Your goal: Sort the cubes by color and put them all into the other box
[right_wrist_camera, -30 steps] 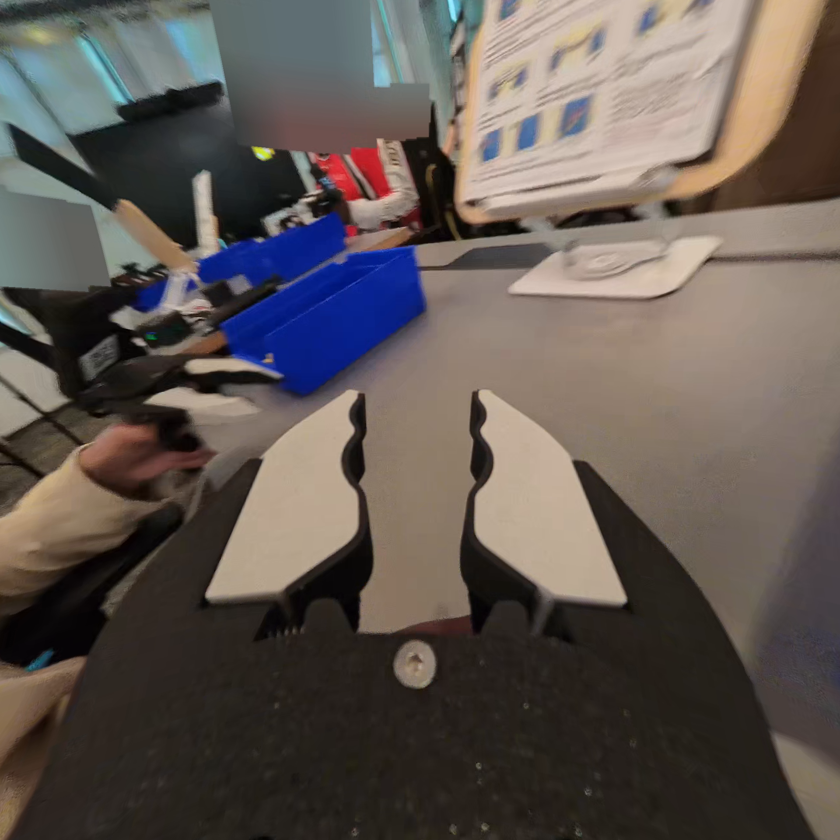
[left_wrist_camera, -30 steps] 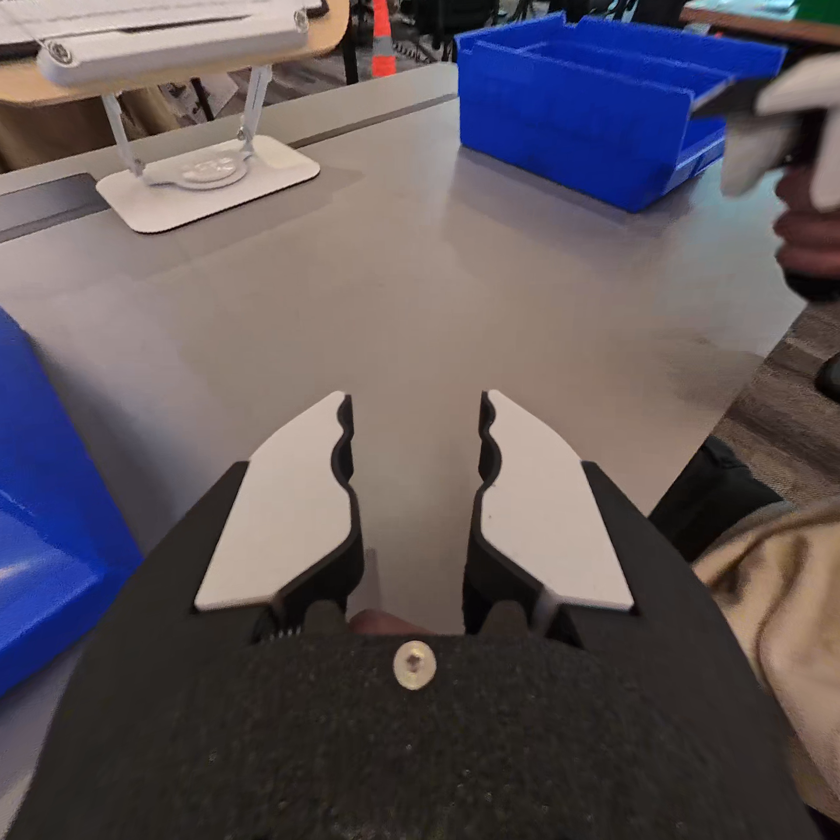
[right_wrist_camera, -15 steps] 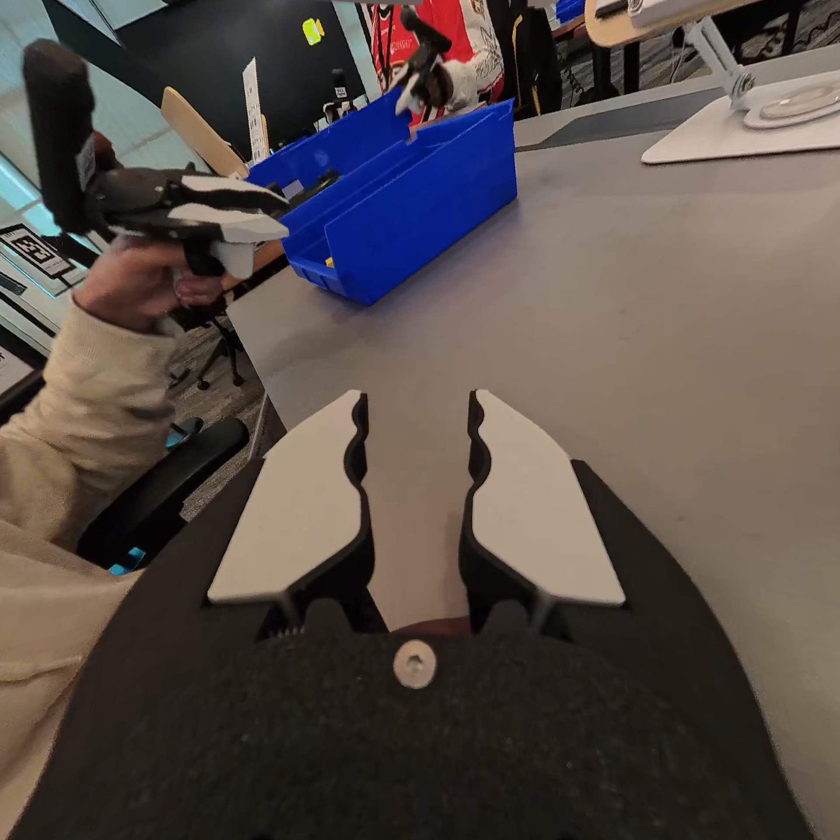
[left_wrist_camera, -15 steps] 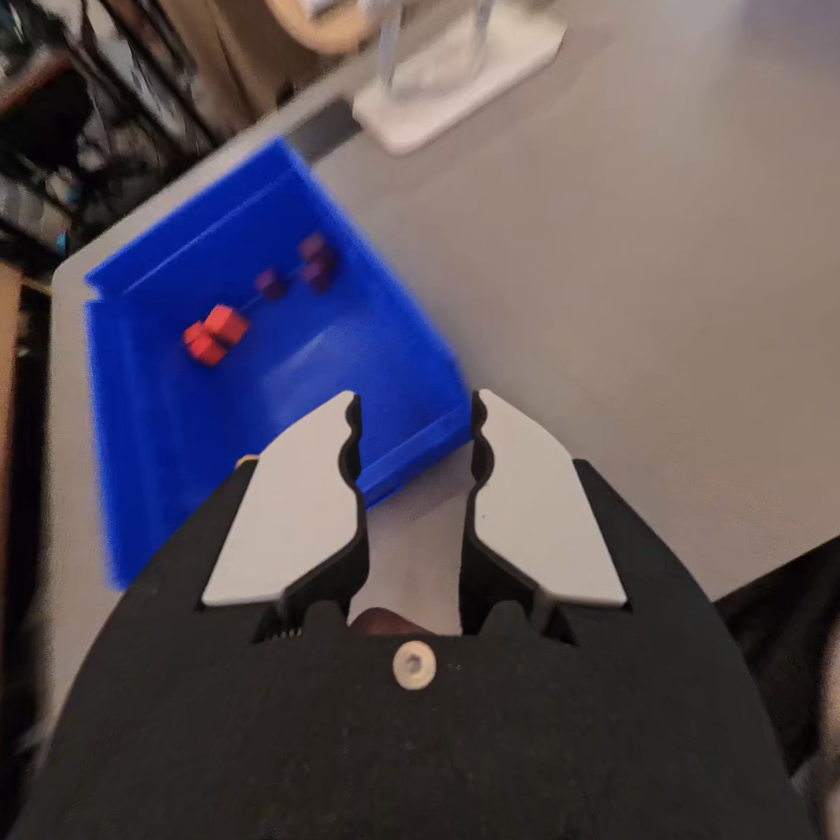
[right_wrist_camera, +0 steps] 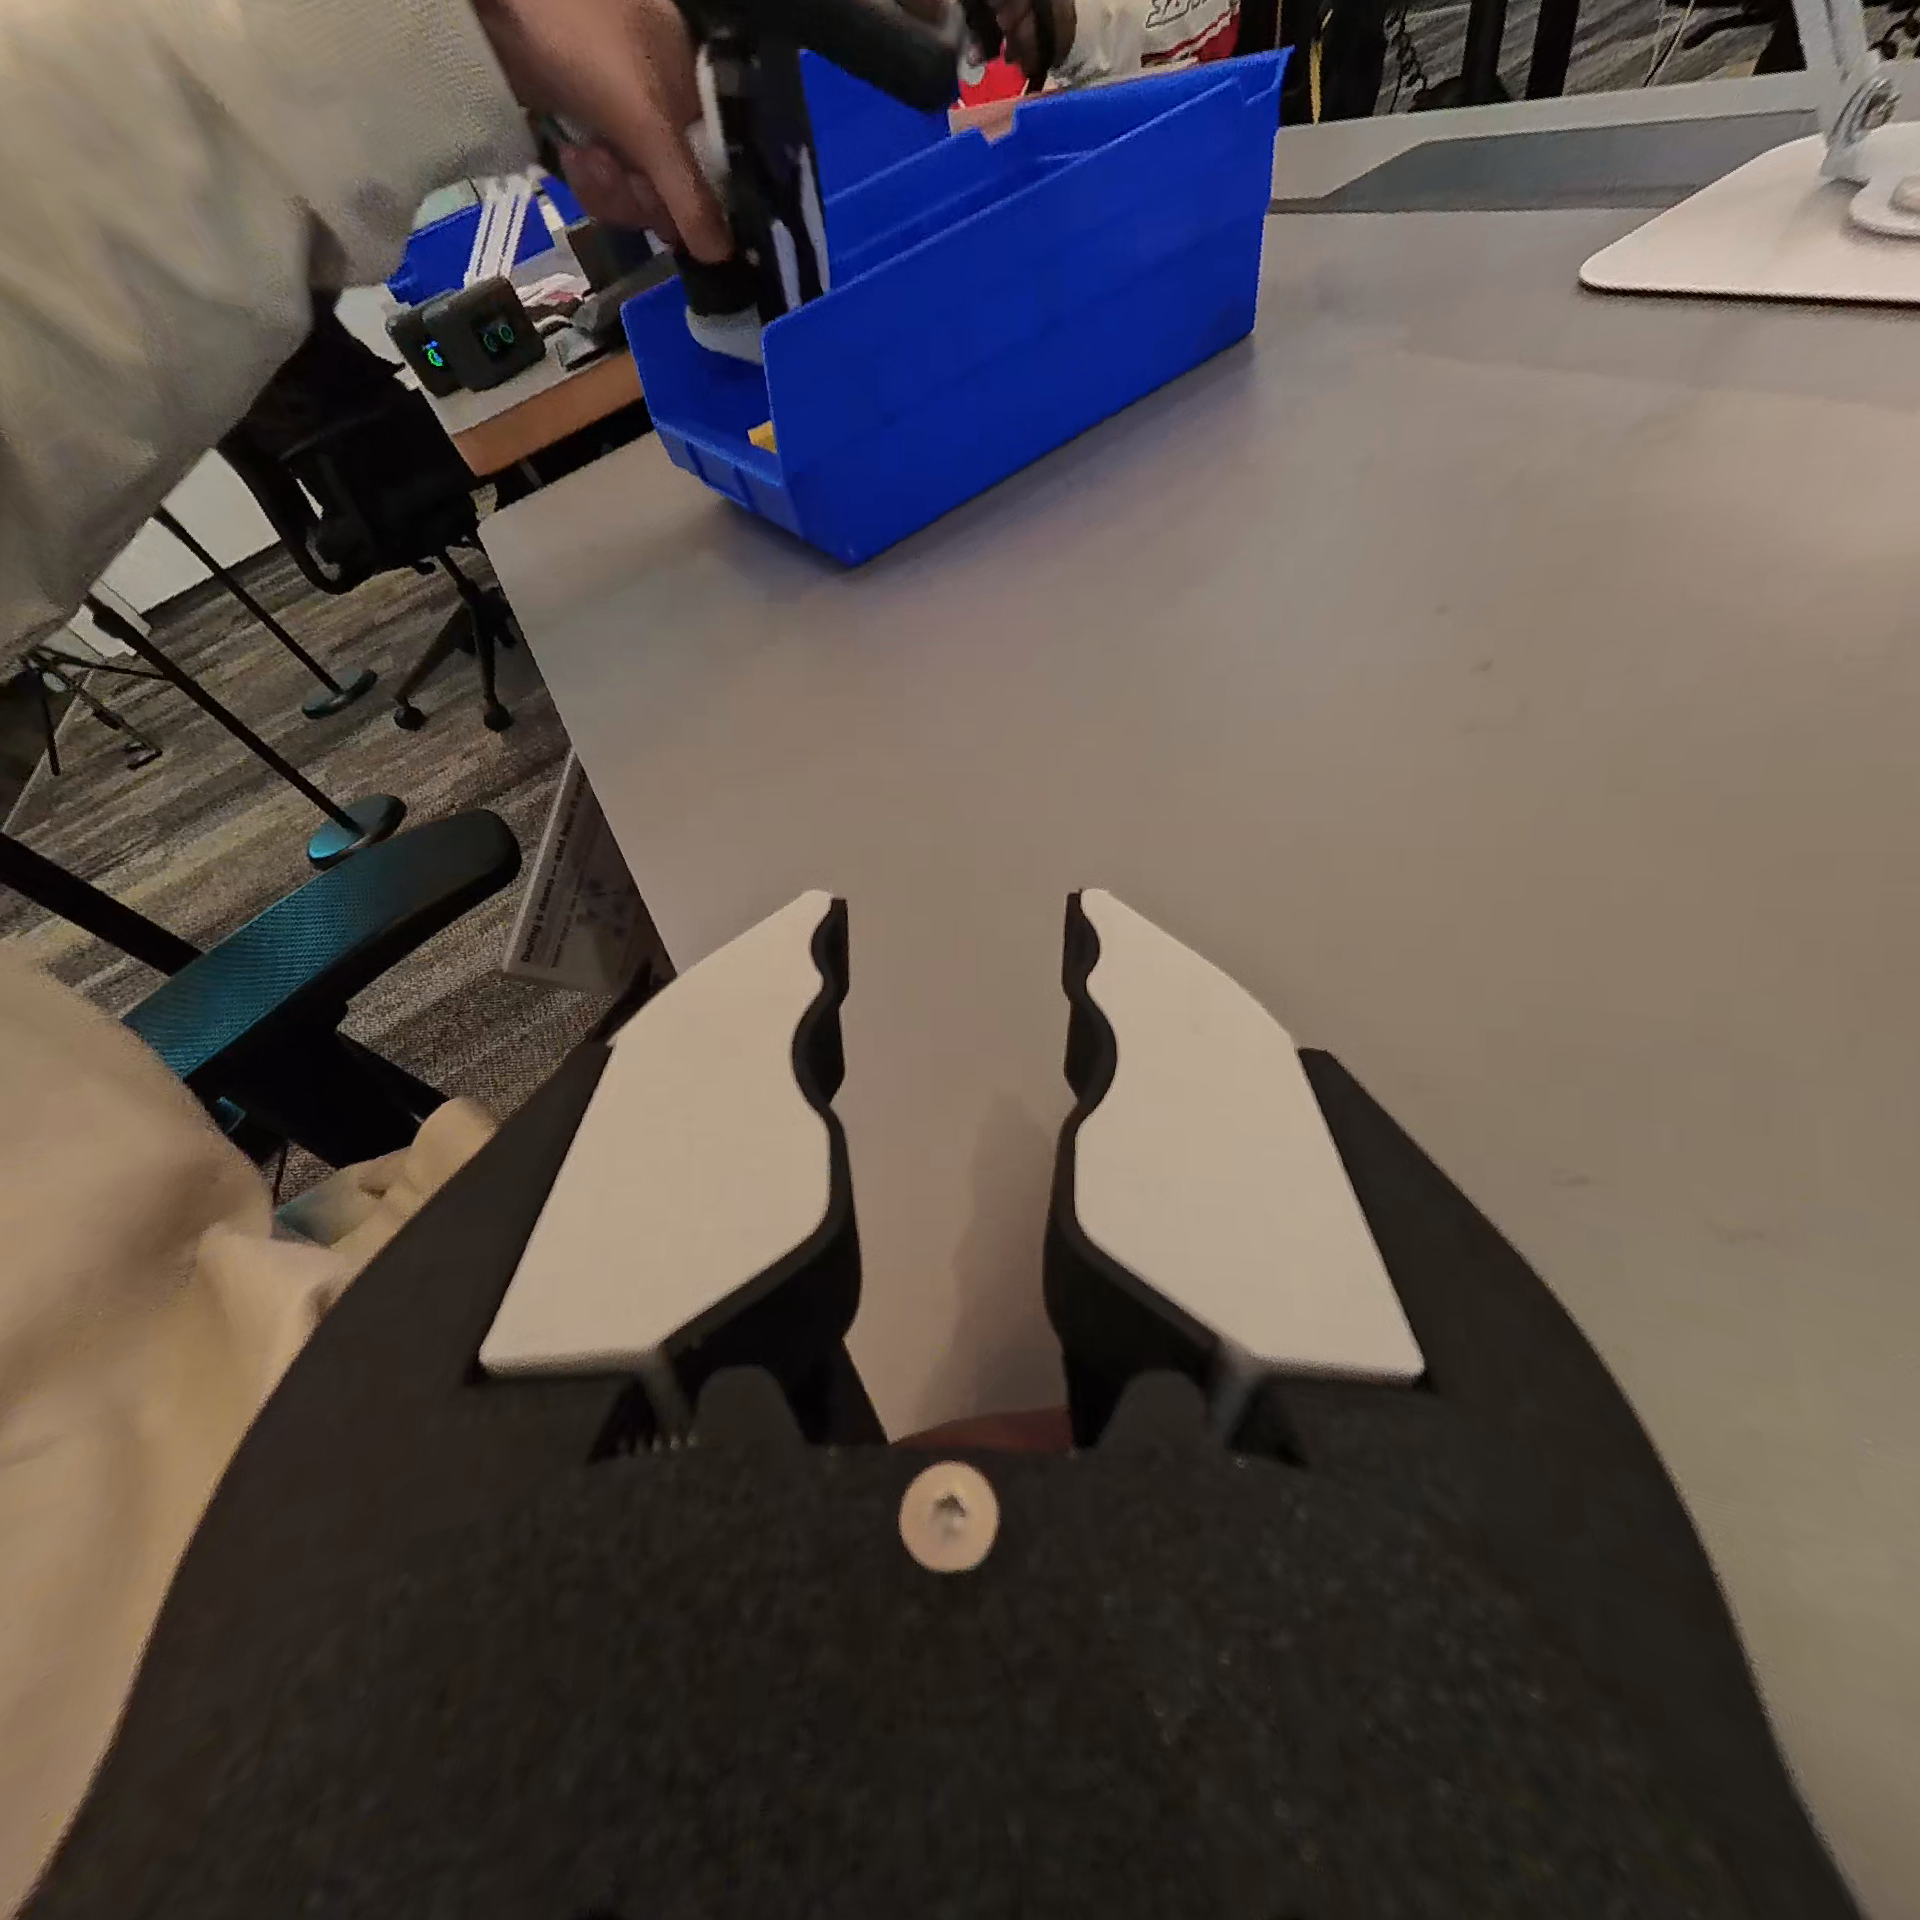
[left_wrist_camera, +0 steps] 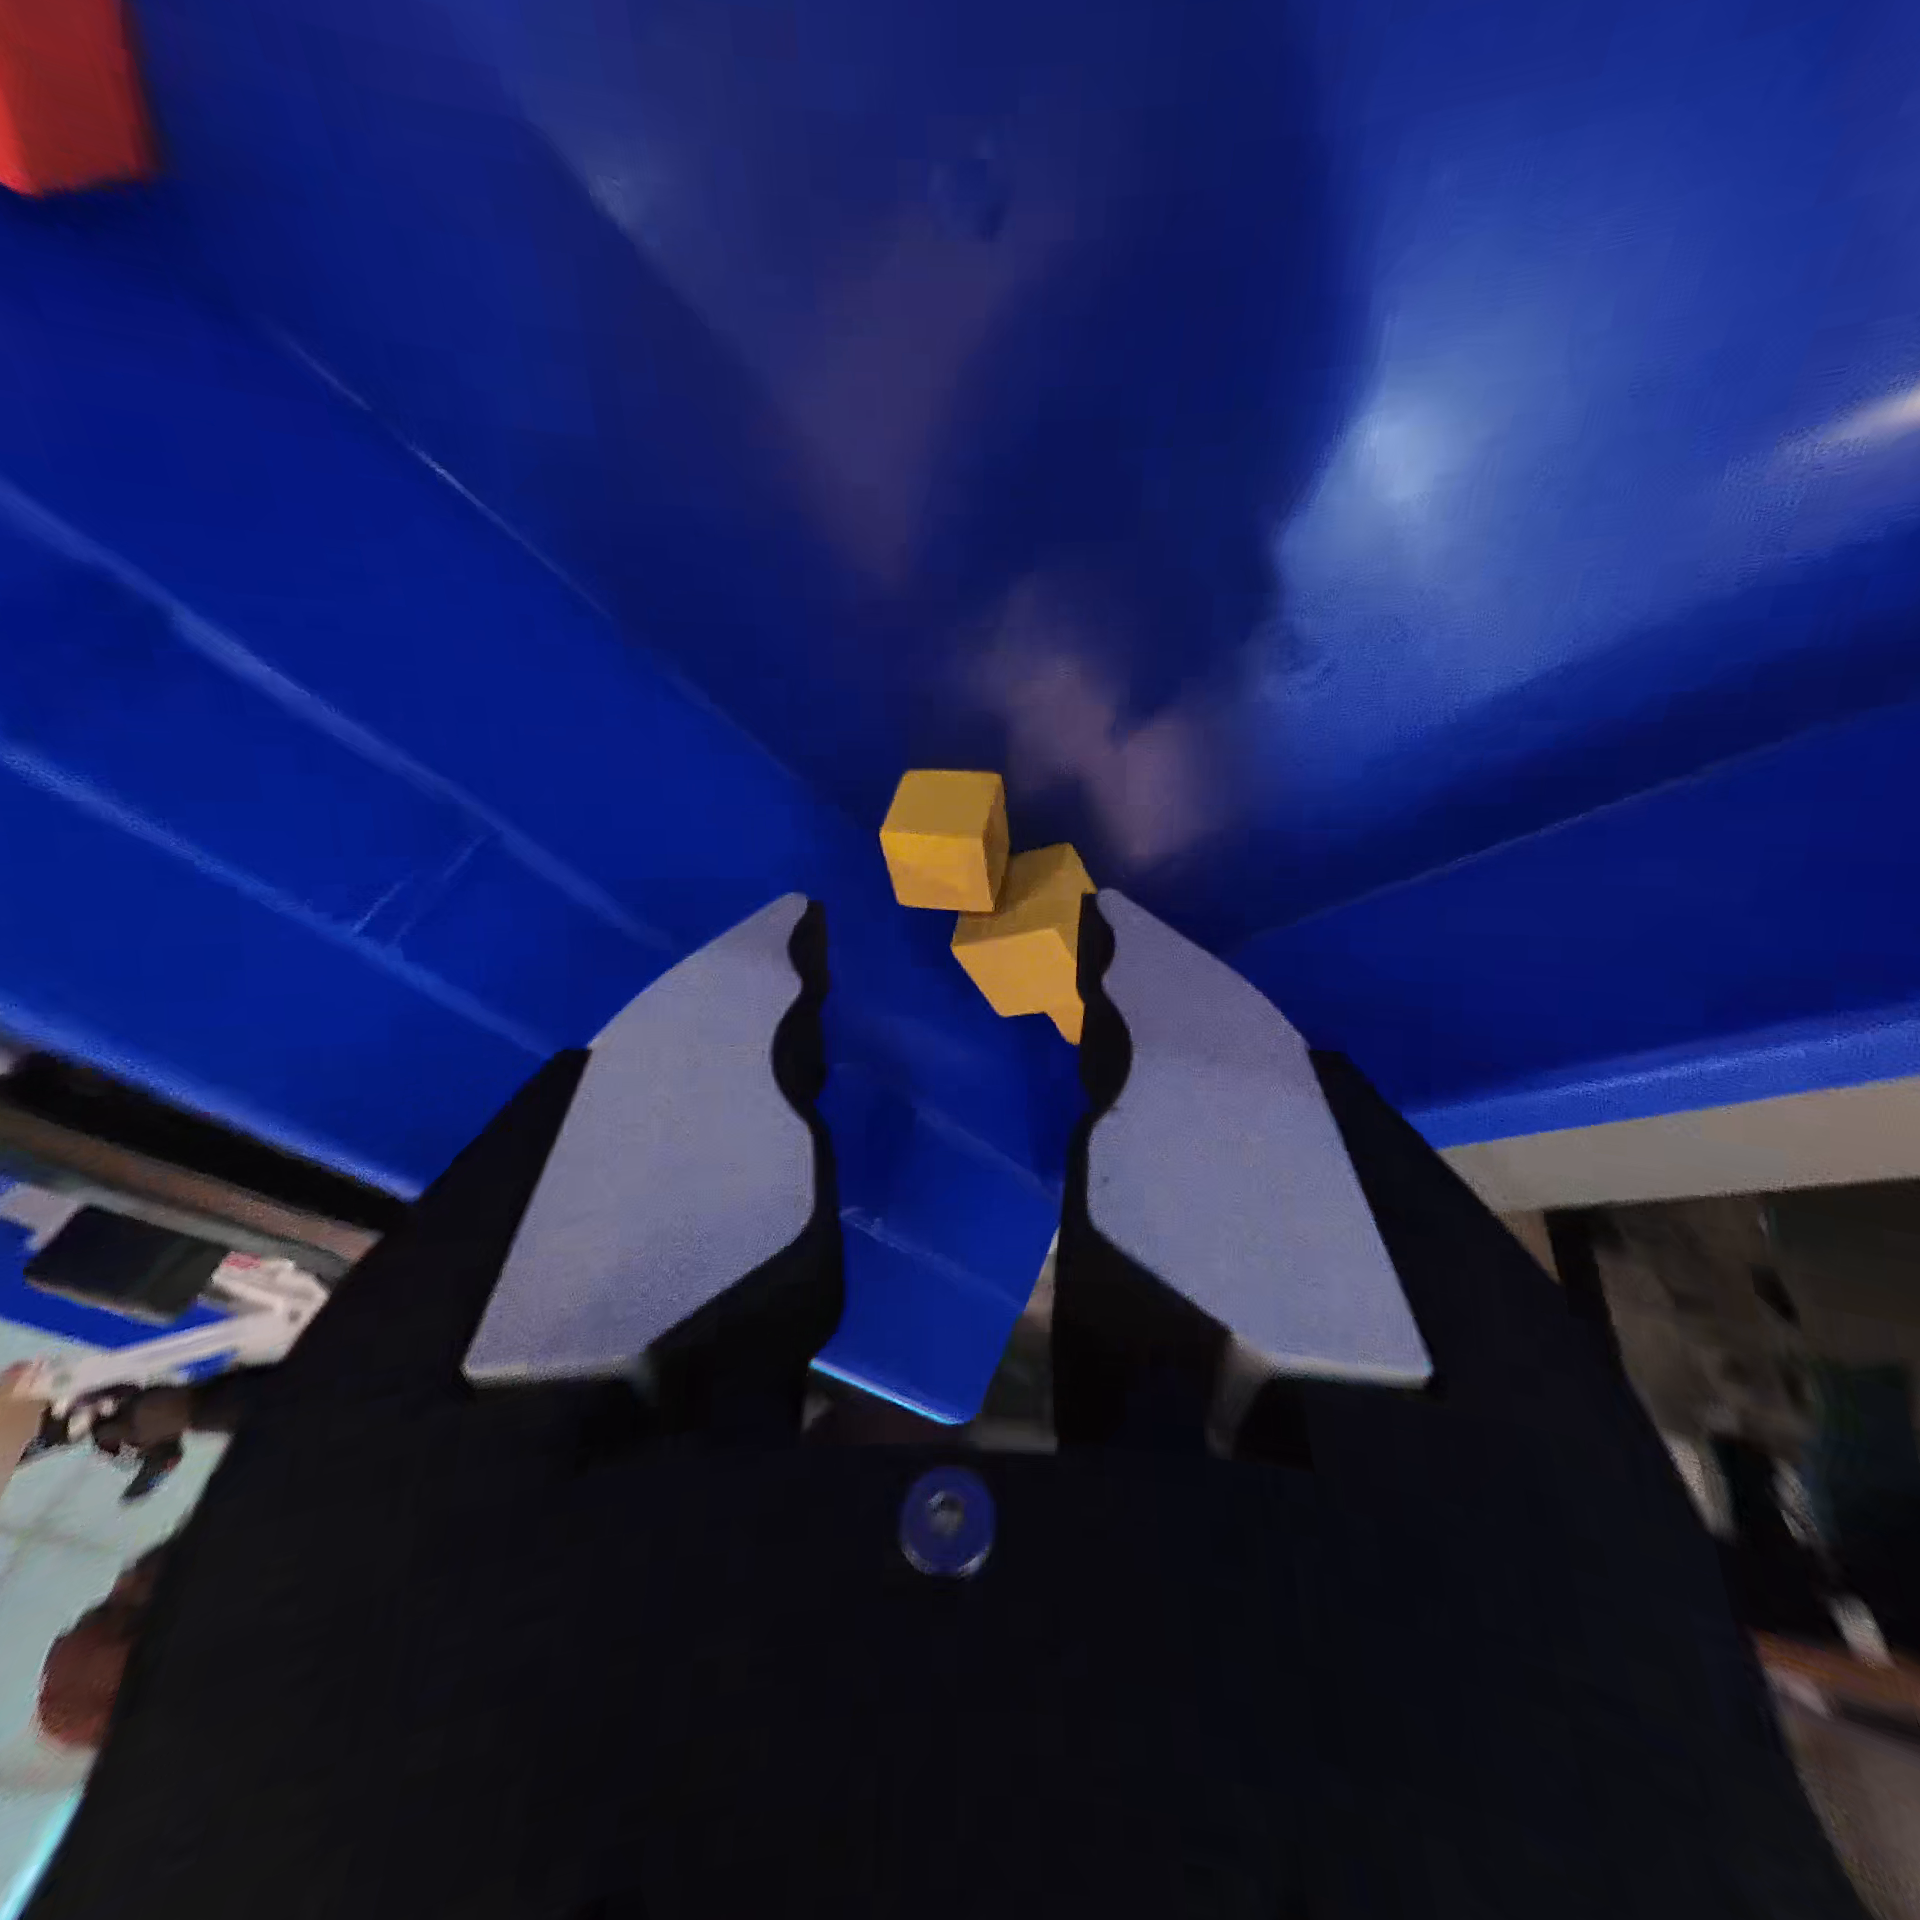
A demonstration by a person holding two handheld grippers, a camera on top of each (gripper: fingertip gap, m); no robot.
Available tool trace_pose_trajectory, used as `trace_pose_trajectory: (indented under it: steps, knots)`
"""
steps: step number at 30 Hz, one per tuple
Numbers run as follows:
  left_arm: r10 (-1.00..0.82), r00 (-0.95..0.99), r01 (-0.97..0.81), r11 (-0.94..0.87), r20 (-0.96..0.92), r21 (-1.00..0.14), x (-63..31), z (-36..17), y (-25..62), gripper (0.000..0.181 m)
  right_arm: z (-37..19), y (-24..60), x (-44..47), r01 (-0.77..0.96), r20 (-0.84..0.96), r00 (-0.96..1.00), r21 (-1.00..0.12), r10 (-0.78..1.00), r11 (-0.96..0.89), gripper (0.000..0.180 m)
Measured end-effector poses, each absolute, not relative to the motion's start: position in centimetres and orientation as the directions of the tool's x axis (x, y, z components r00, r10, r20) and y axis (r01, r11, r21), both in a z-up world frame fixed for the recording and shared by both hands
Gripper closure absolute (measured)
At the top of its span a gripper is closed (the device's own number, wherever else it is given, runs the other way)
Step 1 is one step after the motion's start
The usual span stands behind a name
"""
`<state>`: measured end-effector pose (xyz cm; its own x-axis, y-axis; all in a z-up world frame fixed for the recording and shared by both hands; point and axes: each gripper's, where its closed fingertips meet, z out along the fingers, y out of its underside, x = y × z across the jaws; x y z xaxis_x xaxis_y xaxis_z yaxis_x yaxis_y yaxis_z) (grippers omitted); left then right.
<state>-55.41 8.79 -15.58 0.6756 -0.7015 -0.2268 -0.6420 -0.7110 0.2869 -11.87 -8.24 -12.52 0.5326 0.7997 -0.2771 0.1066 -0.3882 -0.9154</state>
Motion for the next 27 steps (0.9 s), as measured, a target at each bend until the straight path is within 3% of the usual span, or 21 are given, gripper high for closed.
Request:
trace_pose_trajectory:
  steps: [4, 8, 11, 14, 17, 20, 23, 25, 27]
  knots:
    - [-0.708, 0.686, -0.584, -0.675, -0.171, 0.452, -56.6, -17.1, 8.4, 0.134, -12.3, -8.2, -11.3, 0.100, -0.276, 0.533, -0.918, 0.800, -0.383, 0.141]
    - [-0.694, 0.704, -0.561, -0.671, -0.147, 0.485, -56.6, -18.4, 8.7, 0.157, -12.0, -7.8, -10.7, 0.087, -0.283, 0.540, -0.918, 0.793, -0.387, 0.141]
    - [-0.692, 0.708, -0.558, -0.668, -0.137, 0.492, -56.5, -18.3, 8.4, 0.159, -12.0, -7.7, -10.5, 0.082, -0.290, 0.540, -0.916, 0.790, -0.392, 0.141]
    - [-0.703, 0.698, -0.601, -0.678, -0.136, 0.424, -55.8, -17.2, 8.4, 0.159, -12.0, -7.7, -10.5, 0.087, -0.280, 0.543, -0.919, 0.792, -0.385, 0.142]
    - [-0.692, 0.705, -0.665, -0.721, -0.152, 0.195, -53.8, -14.7, 9.4, 0.159, -11.8, -7.7, -10.4, 0.086, -0.270, 0.553, -0.923, 0.788, -0.376, 0.142]
    - [-0.663, 0.732, -0.681, -0.708, -0.154, -0.189, -50.8, -11.1, 10.6, 0.159, -11.5, -7.4, -9.9, 0.071, -0.268, 0.564, -0.927, 0.781, -0.369, 0.143]
    - [-0.696, 0.717, -0.566, -0.557, -0.030, -0.607, -46.4, -7.0, 9.6, 0.159, -11.0, -6.9, -9.3, 0.033, -0.295, 0.567, -0.925, 0.769, -0.379, 0.143]
    - [-0.743, 0.669, -0.449, -0.430, 0.024, -0.784, -44.1, -4.7, 7.9, 0.159, -10.6, -6.4, -9.1, -0.031, -0.365, 0.544, -0.908, 0.755, -0.417, 0.143]
    - [-0.803, 0.595, -0.369, -0.306, 0.030, -0.878, -42.2, -3.4, 5.8, 0.159, -10.1, -6.0, -9.3, -0.113, -0.478, 0.482, -0.865, 0.735, -0.488, 0.143]
